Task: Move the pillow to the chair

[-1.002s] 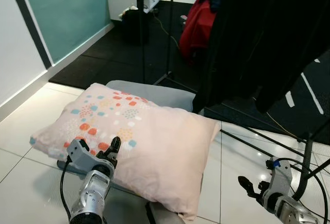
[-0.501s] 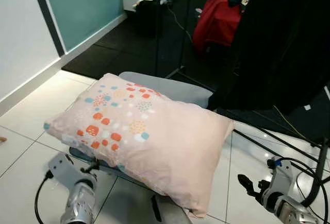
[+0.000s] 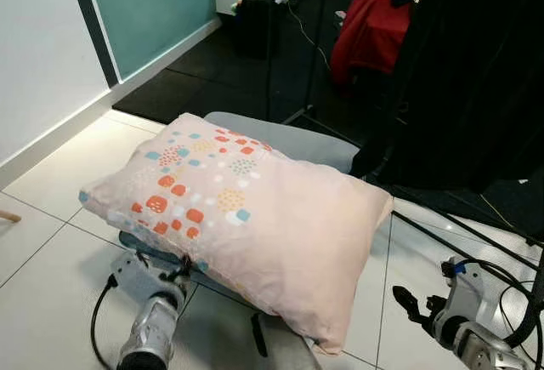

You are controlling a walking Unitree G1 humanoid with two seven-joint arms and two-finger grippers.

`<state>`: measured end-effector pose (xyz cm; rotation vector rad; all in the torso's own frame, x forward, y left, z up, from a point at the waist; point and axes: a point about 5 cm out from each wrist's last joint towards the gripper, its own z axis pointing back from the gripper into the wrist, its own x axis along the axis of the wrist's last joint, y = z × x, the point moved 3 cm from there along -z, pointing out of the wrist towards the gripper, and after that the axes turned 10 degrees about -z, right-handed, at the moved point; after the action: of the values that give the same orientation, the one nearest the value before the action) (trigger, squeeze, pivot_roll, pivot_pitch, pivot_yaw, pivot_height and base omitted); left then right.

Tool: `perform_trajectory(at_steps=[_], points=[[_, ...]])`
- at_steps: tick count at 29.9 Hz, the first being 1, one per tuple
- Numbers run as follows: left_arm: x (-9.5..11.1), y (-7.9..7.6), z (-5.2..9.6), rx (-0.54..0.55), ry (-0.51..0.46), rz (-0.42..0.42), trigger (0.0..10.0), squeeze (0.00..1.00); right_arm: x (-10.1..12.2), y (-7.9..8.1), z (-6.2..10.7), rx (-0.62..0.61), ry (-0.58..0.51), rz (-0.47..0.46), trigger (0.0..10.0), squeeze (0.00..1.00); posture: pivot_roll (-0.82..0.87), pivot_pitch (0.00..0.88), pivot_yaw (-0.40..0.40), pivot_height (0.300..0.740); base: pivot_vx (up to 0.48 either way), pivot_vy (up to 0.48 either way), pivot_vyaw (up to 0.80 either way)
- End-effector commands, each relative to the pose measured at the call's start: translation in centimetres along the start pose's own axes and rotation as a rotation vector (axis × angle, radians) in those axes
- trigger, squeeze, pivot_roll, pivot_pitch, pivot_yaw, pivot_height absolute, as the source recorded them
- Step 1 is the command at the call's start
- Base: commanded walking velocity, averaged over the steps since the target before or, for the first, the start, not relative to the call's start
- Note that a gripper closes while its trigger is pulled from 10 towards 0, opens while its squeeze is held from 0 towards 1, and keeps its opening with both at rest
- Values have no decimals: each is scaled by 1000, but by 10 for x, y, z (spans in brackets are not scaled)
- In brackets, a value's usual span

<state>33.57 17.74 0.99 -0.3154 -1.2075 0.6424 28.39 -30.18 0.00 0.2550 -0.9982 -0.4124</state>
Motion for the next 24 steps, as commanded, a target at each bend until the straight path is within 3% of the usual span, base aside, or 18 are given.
perform_trajectory(at_steps=[1,4,7,14,16,24], points=[[-9,0,2,-11,13,71,10000,0,-4,-2,1,-3,6,-15,10000,0,-376,219,-38,530,0,0,0],[-2,-20,-1,-128,-46,246,10000,0,-3,-3,2,-6,1,-15,10000,0,-396,220,-43,530,0,0,0],[-1,-29,-3,-175,-57,302,10000,0,-3,-4,3,-9,0,-15,10000,0,-399,224,-42,530,0,0,0],[-4,-40,-3,-241,-46,358,10000,0,-3,-6,4,-13,-3,-17,10000,0,-409,234,-41,530,0,0,0],[0,-48,-4,-310,-61,396,10000,0,-3,-7,6,-14,-8,-20,10000,0,-428,246,-39,530,0,0,0],[6,-62,-4,-413,-80,422,10000,0,-5,-9,9,-15,-9,-26,10000,0,-456,266,-36,530,0,0,0]])
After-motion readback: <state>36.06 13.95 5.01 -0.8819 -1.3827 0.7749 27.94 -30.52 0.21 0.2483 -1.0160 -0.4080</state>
